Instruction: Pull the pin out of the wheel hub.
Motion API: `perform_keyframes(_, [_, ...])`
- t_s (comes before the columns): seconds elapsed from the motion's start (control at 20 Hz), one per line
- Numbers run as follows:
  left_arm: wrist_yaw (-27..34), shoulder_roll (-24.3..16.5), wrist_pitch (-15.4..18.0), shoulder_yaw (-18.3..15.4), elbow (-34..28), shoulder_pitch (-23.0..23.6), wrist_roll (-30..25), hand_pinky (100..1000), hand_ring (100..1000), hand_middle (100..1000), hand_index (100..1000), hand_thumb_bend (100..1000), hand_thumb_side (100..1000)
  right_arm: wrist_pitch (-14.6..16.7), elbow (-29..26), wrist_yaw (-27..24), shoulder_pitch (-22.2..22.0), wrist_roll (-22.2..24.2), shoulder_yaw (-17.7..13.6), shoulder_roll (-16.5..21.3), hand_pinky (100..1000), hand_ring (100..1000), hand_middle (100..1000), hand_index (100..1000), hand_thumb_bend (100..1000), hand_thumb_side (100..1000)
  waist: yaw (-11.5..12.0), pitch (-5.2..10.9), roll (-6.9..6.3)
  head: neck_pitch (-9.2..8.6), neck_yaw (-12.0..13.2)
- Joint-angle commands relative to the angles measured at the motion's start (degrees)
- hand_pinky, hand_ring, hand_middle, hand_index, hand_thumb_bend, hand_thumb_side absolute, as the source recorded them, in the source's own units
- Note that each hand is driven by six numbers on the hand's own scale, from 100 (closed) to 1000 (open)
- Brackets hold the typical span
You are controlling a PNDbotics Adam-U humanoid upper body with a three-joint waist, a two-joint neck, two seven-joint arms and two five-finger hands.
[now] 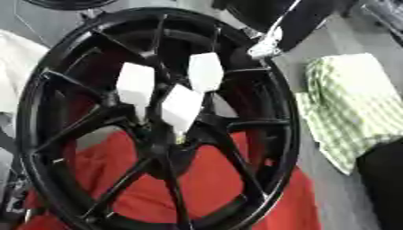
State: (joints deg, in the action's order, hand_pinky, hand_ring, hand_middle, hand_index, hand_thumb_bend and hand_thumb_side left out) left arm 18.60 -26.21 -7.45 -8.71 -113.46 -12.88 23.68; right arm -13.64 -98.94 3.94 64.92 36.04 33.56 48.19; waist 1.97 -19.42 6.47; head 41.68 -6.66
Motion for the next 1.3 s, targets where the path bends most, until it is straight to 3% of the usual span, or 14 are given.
perform_keyframes(0.05, [0.2, -1.1, -0.1, -0.2, -1.1, -0.7, 0.0, 705, 691, 584, 660, 100, 800, -1.9, -2.0, -3.6, 0.4, -0.2, -0.7, 1.5, 861, 860, 758, 833, 537, 372, 0.1, 0.95, -0.35, 0.29, -0.1])
perform_keyframes(0.4, [0.4, -1.0, -0.1, -0.2, -1.1, -0.7, 0.0, 706, 691, 584, 660, 100, 801, -7.0, -5.8, -10.7, -0.2, -2.0, -1.0, 1.9, 857, 859, 754, 839, 554, 395, 0.3, 1.02, -0.27, 0.07, -0.3])
perform_keyframes(0.75, [0.5, -0.9, -0.2, -0.1, -1.1, -1.0, -0.1, 707, 691, 584, 660, 100, 801, -9.8, -8.2, -11.9, -0.6, -3.3, -0.6, 2.1, 857, 860, 755, 840, 564, 400, 0.4, 1.04, -0.14, 0.29, -0.5])
perform_keyframes(1.0, [0.6, -0.7, -0.3, -0.1, -1.1, -0.9, 0.0, 707, 691, 584, 660, 100, 802, -10.3, -8.2, -9.5, -1.0, -4.5, -0.4, 1.7, 862, 867, 771, 842, 559, 376, 0.4, 1.30, -0.16, 0.08, -0.5])
perform_keyframes(1.3, [0.7, -0.3, -0.3, -0.1, -1.1, -0.7, 0.1, 707, 691, 584, 660, 100, 802, -7.2, -12.0, -0.1, -4.4, -8.2, -2.6, 2.1, 872, 884, 796, 844, 547, 354, 0.6, 1.52, -0.50, -1.75, 0.0])
